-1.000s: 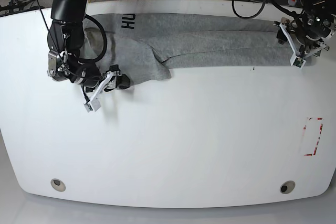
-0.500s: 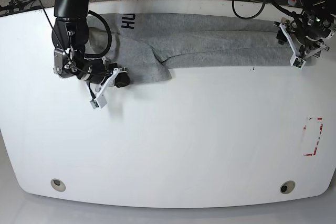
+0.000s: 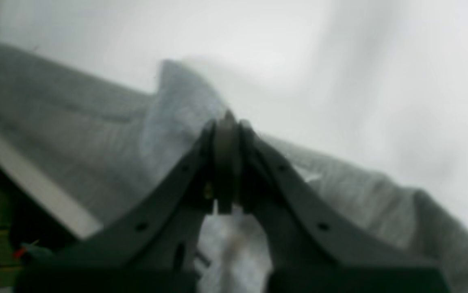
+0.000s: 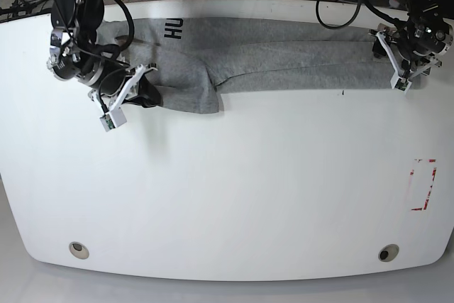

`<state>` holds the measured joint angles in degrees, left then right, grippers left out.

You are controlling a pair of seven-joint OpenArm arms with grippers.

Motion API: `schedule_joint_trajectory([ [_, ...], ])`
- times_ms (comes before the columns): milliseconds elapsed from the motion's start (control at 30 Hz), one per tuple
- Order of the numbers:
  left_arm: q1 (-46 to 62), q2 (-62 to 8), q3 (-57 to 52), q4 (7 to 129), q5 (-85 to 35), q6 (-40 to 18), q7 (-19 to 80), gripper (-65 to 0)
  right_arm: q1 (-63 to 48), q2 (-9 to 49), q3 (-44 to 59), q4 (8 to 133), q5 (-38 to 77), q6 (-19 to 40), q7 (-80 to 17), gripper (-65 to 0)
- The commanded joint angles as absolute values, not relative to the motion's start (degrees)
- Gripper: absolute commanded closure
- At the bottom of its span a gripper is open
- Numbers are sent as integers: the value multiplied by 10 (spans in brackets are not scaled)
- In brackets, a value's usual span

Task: Fold the T-shirt properly
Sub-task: 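Grasp the folded edge with the right gripper and tuck the sleeve in, then grasp the folded strip end with the left gripper and fold it inward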

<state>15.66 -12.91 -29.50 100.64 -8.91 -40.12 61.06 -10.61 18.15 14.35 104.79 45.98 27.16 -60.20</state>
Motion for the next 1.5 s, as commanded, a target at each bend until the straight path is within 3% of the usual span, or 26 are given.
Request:
schedule_joint_trajectory([
  [0,153,-138,-298,1013,-89,-400,606,-407,-119,201,167,1069,487,273,-588,0],
  [600,152,-139,-281,1013,-54,-400,605,-407,-220,204,240,1049,477,273,-587,0],
  [767,151,-139,-281,1017,-58,-400,605,-407,-218,198,276,1016,405,274,-585,-136],
  [967,132,-135,-291,1054,-94,-400,605,-407,-235,198,298,1069,450,305,-588,-374],
  [1067,132,-135,-314,1070,-160,-400,606,-408,-241,194,294,1098,476,307,-588,-460],
  [1367,132,-138,-402,1076,-311,-400,608,-413,-235,159,230,1102,522,311,-586,-469],
  [1467,135,-138,-429,1060,-346,-400,609,-415,-224,157,201,1083,507,309,-586,-411],
])
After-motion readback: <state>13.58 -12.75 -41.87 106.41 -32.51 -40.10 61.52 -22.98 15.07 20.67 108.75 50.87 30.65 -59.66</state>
